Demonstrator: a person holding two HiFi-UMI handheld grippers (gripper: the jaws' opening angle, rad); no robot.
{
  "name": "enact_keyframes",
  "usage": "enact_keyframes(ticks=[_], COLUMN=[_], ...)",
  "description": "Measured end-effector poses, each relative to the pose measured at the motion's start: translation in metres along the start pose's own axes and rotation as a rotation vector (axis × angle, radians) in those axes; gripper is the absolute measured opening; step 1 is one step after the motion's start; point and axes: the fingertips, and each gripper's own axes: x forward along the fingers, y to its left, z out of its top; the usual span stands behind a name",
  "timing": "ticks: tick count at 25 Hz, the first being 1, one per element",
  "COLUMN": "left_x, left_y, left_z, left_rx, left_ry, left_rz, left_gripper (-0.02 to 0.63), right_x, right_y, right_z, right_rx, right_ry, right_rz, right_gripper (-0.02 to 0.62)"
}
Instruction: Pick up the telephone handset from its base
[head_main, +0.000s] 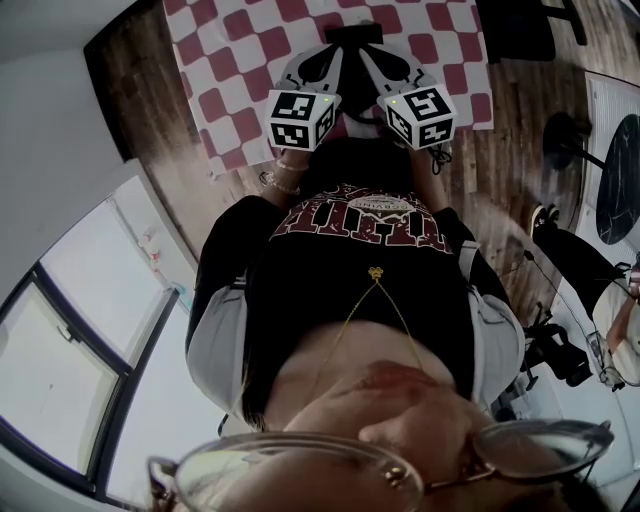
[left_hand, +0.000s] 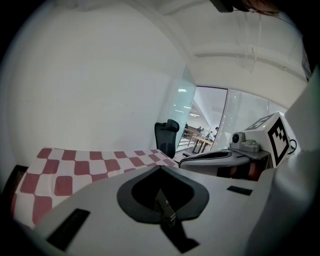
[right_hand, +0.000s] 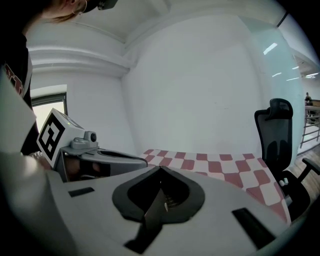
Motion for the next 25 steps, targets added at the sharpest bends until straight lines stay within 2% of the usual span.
enact_keyframes(ticks=[15, 25], left_x=[0.017, 0.026], left_y=[-0.004, -0.007], left_z=[-0.013, -0.034], left_rx=[-0.086, -0.121], left_ry=[0.051, 0.11], left_rz=[0.083, 0.108], left_gripper=[0.0, 0.0], right_x=[0.013, 0.013], right_y=[-0.017, -0.023], right_z=[-0.021, -0.039], right_rx=[-0.012, 0.002], right_ry=[0.101, 0.144], right_rz=[0.119, 0.148], right_gripper=[0.02, 0.02])
